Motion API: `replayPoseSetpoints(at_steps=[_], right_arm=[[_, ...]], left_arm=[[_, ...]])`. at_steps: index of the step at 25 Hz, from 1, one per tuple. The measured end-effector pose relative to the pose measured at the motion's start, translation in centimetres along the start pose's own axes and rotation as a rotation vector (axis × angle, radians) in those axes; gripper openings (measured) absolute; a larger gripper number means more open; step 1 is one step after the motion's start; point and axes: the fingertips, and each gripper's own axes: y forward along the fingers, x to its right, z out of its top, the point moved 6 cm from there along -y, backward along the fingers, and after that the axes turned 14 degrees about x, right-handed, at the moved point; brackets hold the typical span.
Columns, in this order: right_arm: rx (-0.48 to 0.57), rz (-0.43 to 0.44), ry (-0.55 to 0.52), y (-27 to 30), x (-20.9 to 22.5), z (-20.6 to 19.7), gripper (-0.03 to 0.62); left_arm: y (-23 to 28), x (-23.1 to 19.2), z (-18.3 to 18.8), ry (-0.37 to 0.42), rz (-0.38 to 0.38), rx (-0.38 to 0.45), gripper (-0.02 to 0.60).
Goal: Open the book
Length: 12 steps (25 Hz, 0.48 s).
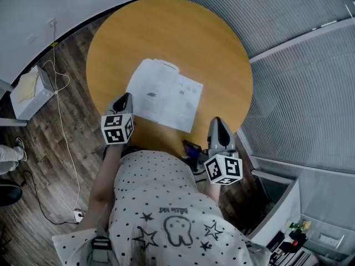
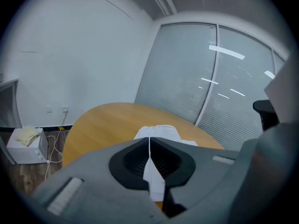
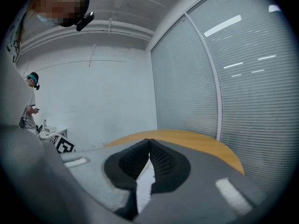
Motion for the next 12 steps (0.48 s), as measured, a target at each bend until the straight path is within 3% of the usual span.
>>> replayPoseSetpoints(at_steps=[4, 12], right_arm=[[0.0, -0.022, -0.012, -0.5, 0.4, 0.3, 0.005], [-0.023, -0.047, -0.041, -0.9, 1.2, 0.2, 0.005]], left_arm=[[0.2, 2.0, 3.3, -0.008, -0.112, 0.101, 0.011], [-0.5, 4.9, 9.6, 0.039, -0.215, 0.275, 0.011]])
